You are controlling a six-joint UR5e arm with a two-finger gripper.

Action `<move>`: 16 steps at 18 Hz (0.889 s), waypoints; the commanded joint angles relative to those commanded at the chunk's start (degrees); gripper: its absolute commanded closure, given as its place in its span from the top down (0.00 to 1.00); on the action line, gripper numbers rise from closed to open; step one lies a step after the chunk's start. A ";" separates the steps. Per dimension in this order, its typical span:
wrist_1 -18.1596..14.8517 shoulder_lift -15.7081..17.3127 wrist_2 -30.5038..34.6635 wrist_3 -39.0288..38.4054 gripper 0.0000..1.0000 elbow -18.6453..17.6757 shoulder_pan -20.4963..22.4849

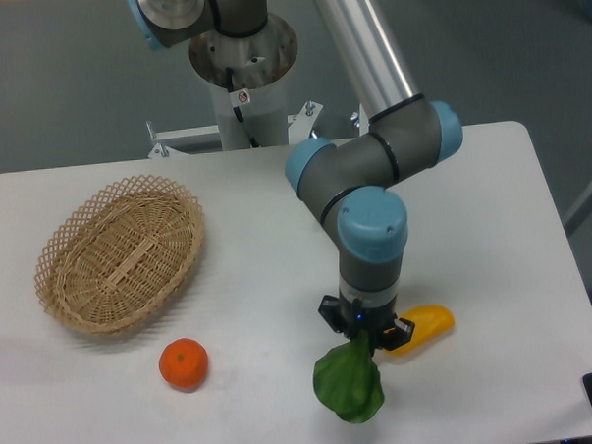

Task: Pick up the green vegetable from the table
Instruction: 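Lift the grasped bok choy up off the table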

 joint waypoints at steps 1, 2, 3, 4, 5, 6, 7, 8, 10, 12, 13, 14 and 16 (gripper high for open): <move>-1.41 0.88 0.00 0.97 0.15 0.00 1.05; -2.55 1.93 0.00 1.59 0.15 -0.09 2.36; -3.61 2.72 0.00 1.85 0.15 0.00 3.16; -4.31 3.25 -0.09 2.12 0.15 0.00 3.60; -4.93 3.87 0.00 2.12 0.15 -0.09 4.57; -5.37 4.31 -0.09 2.12 0.16 -0.09 5.36; -5.64 4.57 0.00 2.21 0.16 -0.09 5.97; -5.55 4.58 0.00 2.73 0.16 -0.09 6.33; -5.55 4.40 0.00 6.23 0.16 0.00 7.38; -5.99 4.58 0.00 9.49 0.16 0.26 9.14; -5.99 4.58 0.09 10.37 0.16 0.26 9.75; -5.90 4.40 0.52 10.90 0.16 0.26 10.37; -5.99 4.14 2.98 12.74 0.16 0.35 11.43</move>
